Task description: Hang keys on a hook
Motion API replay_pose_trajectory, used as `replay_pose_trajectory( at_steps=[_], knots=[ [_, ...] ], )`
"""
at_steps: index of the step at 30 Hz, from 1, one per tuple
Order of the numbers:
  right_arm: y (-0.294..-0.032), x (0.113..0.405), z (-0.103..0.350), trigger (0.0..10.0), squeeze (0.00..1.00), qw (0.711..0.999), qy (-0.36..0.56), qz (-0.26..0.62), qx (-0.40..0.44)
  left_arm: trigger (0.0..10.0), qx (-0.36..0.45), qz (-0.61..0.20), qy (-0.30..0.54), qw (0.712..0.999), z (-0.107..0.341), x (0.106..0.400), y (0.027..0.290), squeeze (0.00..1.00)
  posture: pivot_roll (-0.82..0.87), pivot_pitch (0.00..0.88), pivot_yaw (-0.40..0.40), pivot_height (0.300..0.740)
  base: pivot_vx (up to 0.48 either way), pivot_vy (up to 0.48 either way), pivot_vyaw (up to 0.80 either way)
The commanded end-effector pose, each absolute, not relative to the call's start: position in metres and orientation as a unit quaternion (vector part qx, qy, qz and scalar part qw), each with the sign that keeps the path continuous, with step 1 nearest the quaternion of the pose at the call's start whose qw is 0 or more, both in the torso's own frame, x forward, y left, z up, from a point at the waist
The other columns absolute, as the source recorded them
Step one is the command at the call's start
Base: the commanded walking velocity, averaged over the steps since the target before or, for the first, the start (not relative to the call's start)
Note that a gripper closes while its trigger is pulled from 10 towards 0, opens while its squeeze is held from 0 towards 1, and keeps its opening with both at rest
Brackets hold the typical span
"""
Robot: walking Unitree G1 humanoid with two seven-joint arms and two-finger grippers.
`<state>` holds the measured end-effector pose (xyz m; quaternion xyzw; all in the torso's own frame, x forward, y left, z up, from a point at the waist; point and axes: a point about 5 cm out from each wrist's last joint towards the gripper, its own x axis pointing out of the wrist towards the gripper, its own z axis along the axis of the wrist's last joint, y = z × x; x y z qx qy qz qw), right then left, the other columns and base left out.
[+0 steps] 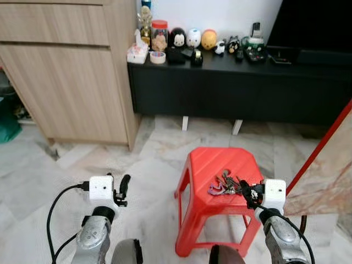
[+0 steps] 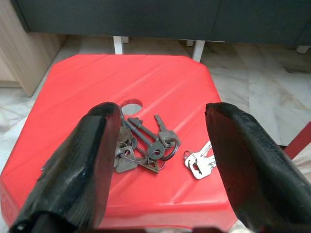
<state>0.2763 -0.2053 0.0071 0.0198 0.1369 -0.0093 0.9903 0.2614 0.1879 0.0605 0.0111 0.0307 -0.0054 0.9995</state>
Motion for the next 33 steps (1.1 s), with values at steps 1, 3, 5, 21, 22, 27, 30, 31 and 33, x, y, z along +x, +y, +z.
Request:
replay_pose_trajectory(
  at_steps=[1,3,5,21,22,27,30,31,33],
  knots=[
    [-0.2087,0.2781,0.0102,10.0,0.0,0.991,0.133,-0.016,0.02,10.0,0.013,-0.005,0.028,1.0,0.0617,0.261,0.1876,0.0,0.09,0.0,-0.088,0.591,0.259,0.0,0.0],
    [-0.2084,0.2782,0.0103,10.0,0.0,0.991,0.132,-0.018,0.022,10.0,0.014,-0.006,0.029,0.999,0.061,0.2605,0.1878,0.0,0.09,0.0,-0.088,0.591,0.283,0.0,0.0],
    [-0.2076,0.2785,0.0104,10.0,0.0,0.991,0.132,-0.019,0.023,10.0,0.015,-0.005,0.03,0.999,0.0608,0.2604,0.1886,0.0,0.09,0.0,-0.089,0.591,0.294,0.0,0.0],
    [-0.2053,0.2783,0.0089,10.0,0.0,0.99,0.139,-0.019,0.02,10.0,0.015,-0.002,0.028,0.999,0.0612,0.2604,0.1889,0.0,0.09,0.0,-0.094,0.591,0.311,0.0,0.0],
    [-0.2054,0.2783,0.0089,10.0,0.0,0.99,0.139,-0.019,0.019,10.0,0.015,-0.002,0.028,0.999,0.0612,0.2604,0.1887,0.0,0.09,0.0,-0.094,0.591,0.322,0.0,0.0],
    [-0.2047,0.2785,0.0089,10.0,0.0,0.99,0.14,-0.013,0.015,10.0,0.014,0.001,0.028,1.0,0.0605,0.259,0.1894,0.0,0.1,0.0,-0.097,0.591,0.129,0.0,0.0],
    [-0.2044,0.279,0.0091,10.0,0.0,0.99,0.144,0.002,-0.001,10.0,0.013,0.003,0.029,0.999,0.0598,0.2581,0.1899,0.0,0.1,0.0,-0.096,0.591,0.0,0.0,0.0],
    [-0.2045,0.279,0.009,10.0,0.0,0.989,0.145,0.003,-0.002,10.0,0.014,0.003,0.03,0.999,0.0597,0.258,0.19,0.0,0.1,0.0,-0.096,0.591,0.0,0.0,0.0],
    [-0.2052,0.2791,0.0085,10.0,0.0,0.988,0.151,0.012,-0.016,10.0,0.014,0.004,0.031,0.999,0.0595,0.2579,0.1902,0.0,0.1,0.0,-0.096,0.591,0.0,0.0,0.0]
  ],
)
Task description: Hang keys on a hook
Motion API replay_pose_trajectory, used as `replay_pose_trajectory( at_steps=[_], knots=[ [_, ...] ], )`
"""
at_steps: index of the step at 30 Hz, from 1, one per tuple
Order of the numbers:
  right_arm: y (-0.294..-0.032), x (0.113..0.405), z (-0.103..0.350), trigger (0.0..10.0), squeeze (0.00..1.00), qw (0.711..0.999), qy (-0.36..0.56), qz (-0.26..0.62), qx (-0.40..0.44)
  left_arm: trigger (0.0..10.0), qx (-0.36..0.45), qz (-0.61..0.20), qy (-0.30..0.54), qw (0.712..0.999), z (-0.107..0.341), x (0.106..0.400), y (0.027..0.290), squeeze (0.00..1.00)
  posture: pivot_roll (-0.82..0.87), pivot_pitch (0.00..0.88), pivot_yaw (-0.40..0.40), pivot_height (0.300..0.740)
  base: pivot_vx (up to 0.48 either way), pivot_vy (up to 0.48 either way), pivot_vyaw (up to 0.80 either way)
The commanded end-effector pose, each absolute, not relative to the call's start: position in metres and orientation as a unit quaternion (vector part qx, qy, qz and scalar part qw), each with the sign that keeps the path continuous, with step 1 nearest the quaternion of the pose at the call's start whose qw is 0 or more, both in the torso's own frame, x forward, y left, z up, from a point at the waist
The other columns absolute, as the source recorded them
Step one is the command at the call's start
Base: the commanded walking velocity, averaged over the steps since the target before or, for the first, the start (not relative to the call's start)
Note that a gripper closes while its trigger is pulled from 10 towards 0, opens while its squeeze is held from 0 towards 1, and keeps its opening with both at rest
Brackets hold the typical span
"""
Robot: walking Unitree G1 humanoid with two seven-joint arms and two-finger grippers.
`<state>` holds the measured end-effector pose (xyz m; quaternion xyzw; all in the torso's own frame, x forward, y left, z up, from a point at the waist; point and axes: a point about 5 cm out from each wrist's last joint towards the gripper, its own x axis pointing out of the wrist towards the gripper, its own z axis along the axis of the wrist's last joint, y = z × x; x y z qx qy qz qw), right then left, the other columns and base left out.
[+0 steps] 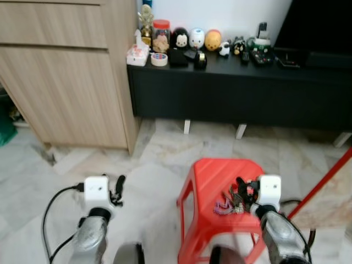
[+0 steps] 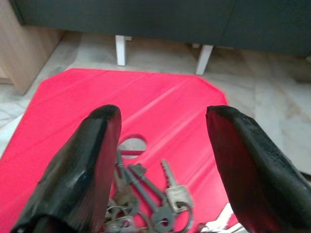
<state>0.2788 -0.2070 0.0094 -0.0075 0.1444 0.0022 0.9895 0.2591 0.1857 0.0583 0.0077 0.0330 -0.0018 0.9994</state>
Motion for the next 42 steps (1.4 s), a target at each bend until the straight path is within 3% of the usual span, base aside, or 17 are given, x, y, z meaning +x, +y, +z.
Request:
replay_pose_trajectory(
  at_steps=[1,7,15,24,42],
  knots=[
    [-0.207,0.279,0.008,10.0,0.0,0.987,0.158,0.02,-0.029,10.0,0.014,0.005,0.032,0.999,0.059,0.258,0.19,0.0,0.09,0.0,-0.096,0.591,0.0,0.0,0.0],
    [-0.213,0.277,-0.002,10.0,0.0,0.966,0.227,0.059,-0.106,10.0,0.014,0.004,0.036,0.999,0.058,0.258,0.19,0.0,0.09,0.0,-0.097,0.591,0.0,0.0,0.0],
    [-0.216,0.281,-0.003,10.0,0.0,0.954,0.26,0.081,-0.129,10.0,0.014,0.003,0.038,0.999,0.058,0.258,0.191,0.0,0.1,0.0,-0.094,0.591,0.0,0.0,0.0],
    [-0.206,0.291,0.008,10.0,0.0,0.973,0.211,0.06,-0.071,10.0,0.014,0.002,0.035,0.999,0.058,0.257,0.19,0.0,0.1,0.0,-0.093,0.591,0.0,0.0,0.0],
    [-0.199,0.289,0.003,10.0,0.0,0.973,0.216,0.054,-0.052,10.0,0.012,-0.008,0.038,0.999,0.057,0.255,0.188,0.0,0.1,0.0,-0.092,0.591,0.32,0.0,0.0]
  ],
)
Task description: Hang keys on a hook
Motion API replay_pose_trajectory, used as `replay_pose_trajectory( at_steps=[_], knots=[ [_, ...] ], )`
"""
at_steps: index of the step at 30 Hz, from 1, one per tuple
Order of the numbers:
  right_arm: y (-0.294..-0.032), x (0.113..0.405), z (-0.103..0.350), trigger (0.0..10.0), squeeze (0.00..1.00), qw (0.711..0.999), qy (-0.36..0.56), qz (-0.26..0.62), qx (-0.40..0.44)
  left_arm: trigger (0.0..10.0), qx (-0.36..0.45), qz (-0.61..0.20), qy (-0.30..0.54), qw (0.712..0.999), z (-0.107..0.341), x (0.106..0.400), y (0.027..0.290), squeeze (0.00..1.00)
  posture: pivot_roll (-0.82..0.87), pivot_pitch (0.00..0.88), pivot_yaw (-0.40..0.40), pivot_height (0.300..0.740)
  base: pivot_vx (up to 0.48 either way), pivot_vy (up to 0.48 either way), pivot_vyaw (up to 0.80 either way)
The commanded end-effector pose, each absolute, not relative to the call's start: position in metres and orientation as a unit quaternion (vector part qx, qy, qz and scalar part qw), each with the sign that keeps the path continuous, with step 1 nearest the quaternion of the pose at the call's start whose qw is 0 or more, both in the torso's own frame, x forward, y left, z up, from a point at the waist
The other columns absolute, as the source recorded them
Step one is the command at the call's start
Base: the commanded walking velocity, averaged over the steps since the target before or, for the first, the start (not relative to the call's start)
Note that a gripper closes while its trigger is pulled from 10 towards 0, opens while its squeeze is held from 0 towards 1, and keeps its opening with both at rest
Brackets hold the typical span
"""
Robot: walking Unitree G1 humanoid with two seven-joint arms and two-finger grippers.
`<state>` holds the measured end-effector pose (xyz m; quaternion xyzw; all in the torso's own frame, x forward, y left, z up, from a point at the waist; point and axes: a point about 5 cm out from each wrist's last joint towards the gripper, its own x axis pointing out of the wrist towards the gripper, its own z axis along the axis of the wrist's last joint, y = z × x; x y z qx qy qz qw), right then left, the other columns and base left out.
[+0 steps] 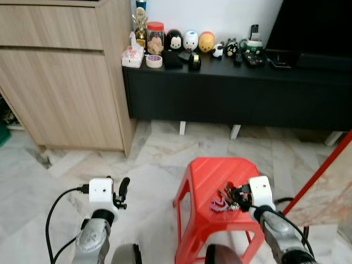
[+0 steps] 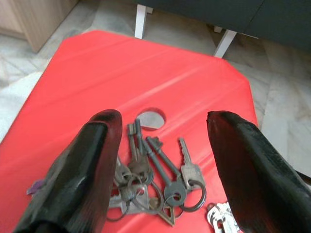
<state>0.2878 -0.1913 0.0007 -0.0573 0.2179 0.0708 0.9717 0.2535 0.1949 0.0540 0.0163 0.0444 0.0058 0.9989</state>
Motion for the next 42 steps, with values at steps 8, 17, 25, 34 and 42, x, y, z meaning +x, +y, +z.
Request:
replay_pose_trajectory(
  at_steps=[8,17,25,34,42],
  knots=[
    [-0.196,0.29,0.003,10.0,0.0,0.974,0.216,0.055,-0.051,10.0,0.012,-0.011,0.04,0.999,0.056,0.255,0.188,0.0,0.11,0.0,-0.092,0.591,0.356,0.0,0.0],
    [-0.196,0.291,0.005,10.0,0.0,0.967,0.218,0.092,-0.094,10.0,0.012,-0.012,0.047,0.999,0.053,0.253,0.189,0.0,0.11,0.0,-0.092,0.591,0.0,0.0,0.0],
    [-0.2,0.296,0.012,10.0,0.0,0.948,0.225,0.172,-0.147,10.0,0.011,-0.015,0.048,0.999,0.053,0.253,0.188,0.0,0.11,0.0,-0.091,0.591,0.0,0.0,0.0],
    [-0.206,0.293,0.014,10.0,0.0,0.896,0.266,0.291,-0.204,10.0,0.013,-0.016,0.052,0.998,0.052,0.251,0.189,0.0,0.12,0.0,-0.088,0.591,0.0,0.0,0.0],
    [-0.211,0.281,-0.001,10.0,0.0,0.866,0.325,0.3,-0.231,10.0,0.014,-0.02,0.052,0.998,0.052,0.254,0.188,0.0,0.11,0.0,-0.082,0.591,0.0,0.0,0.0]
  ],
)
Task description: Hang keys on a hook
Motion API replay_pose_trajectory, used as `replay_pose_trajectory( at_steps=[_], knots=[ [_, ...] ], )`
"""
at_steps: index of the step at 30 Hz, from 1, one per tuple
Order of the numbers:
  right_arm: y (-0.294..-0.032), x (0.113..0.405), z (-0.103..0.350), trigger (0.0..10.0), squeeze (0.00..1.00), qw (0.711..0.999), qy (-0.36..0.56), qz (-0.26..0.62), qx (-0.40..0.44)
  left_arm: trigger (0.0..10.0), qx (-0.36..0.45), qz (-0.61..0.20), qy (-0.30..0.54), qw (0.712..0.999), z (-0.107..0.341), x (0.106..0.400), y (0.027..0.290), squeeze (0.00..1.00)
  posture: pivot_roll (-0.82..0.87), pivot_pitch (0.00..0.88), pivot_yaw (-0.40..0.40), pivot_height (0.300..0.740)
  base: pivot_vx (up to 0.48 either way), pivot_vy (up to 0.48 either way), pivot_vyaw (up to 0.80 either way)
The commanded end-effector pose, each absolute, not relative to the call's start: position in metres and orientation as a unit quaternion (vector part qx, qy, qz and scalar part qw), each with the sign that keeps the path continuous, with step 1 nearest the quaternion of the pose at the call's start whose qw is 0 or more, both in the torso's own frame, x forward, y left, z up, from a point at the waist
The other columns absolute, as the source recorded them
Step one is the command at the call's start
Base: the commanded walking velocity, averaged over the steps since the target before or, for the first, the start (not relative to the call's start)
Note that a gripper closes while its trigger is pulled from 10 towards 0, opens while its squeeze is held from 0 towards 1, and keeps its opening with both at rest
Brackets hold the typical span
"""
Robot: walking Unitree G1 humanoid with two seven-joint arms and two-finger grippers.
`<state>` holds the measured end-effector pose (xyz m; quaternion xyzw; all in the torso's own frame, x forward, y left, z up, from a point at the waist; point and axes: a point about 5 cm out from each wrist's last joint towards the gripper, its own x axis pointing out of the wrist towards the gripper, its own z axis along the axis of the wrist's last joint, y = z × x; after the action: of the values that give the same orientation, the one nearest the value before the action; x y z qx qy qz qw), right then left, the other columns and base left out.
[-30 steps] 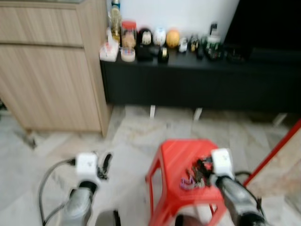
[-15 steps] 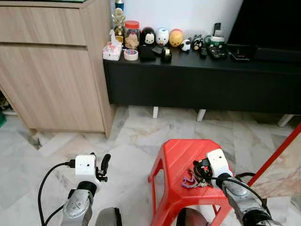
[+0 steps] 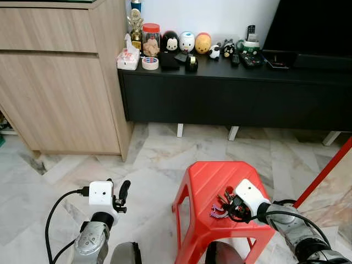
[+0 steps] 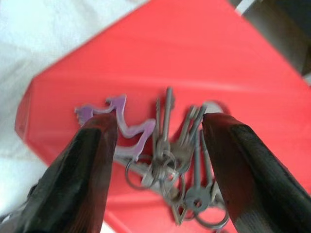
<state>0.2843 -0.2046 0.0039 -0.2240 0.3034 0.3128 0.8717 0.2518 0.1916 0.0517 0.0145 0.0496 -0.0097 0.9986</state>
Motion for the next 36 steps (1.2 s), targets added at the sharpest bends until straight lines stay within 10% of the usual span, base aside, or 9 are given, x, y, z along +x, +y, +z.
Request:
replay_pose_trajectory(
  at_steps=[1,36],
  knots=[
    [-0.211,0.281,-0.001,10.0,0.0,0.866,0.325,0.3,-0.231,10.0,0.014,-0.02,0.052,0.998,0.052,0.254,0.188,0.0,0.11,0.0,-0.082,0.591,0.0,0.0,0.0],
    [-0.209,0.279,-0.014,10.0,0.0,0.883,0.367,0.187,-0.224,10.0,0.023,-0.036,0.063,0.997,0.049,0.25,0.185,0.0,0.12,0.0,-0.062,0.591,0.0,0.0,0.0]
  ],
)
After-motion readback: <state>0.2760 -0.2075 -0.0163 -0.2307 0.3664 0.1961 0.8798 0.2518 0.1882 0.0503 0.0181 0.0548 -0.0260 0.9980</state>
